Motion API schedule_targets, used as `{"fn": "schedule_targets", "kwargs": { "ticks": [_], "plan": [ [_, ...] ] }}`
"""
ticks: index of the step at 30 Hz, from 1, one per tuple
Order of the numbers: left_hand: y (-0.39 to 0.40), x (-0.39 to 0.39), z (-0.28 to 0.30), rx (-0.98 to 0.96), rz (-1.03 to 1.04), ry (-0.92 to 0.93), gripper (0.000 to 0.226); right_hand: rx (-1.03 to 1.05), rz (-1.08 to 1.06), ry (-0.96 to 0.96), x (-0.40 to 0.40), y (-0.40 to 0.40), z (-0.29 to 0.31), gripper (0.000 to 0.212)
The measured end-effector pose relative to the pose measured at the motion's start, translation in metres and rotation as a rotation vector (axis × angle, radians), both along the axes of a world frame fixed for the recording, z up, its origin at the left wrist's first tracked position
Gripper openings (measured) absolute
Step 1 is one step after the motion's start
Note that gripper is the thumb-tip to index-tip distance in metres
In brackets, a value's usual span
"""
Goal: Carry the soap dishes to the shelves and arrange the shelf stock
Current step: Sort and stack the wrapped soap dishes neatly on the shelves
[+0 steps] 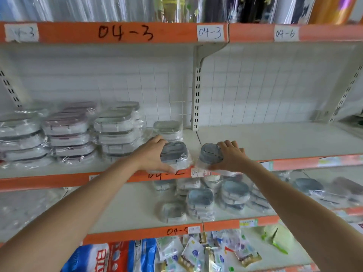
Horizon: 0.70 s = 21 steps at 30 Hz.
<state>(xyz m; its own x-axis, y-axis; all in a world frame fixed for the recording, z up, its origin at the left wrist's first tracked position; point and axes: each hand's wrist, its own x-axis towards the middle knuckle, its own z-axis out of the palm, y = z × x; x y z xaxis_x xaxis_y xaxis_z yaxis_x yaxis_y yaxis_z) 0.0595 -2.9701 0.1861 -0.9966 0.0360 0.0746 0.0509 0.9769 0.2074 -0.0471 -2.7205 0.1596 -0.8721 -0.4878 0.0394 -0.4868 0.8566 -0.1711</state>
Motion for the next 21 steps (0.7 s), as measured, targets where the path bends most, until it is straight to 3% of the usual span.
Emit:
{"fn": "schedule_targets", "kwargs": {
  "ticks": [7, 15, 21],
  "plan": [
    [0.021, -0.087, 0.020, -0.002, 0.070, 0.071, 0.110, 0.006, 0.075, -0.080, -0.121, -0.011, -0.018, 0.092],
    [0.034, -0.155, 0.027, -0.031, 0.182, 0.059, 0.113, -0.021, 0.284, -0.136, -0.197, -0.046, -0.032, 0.096],
    [0.058, -0.204, 0.030, -0.034, 0.163, 0.048, 0.114, 0.062, 0.358, -0.153, -0.234, -0.031, -0.021, 0.123]
  ]
}}
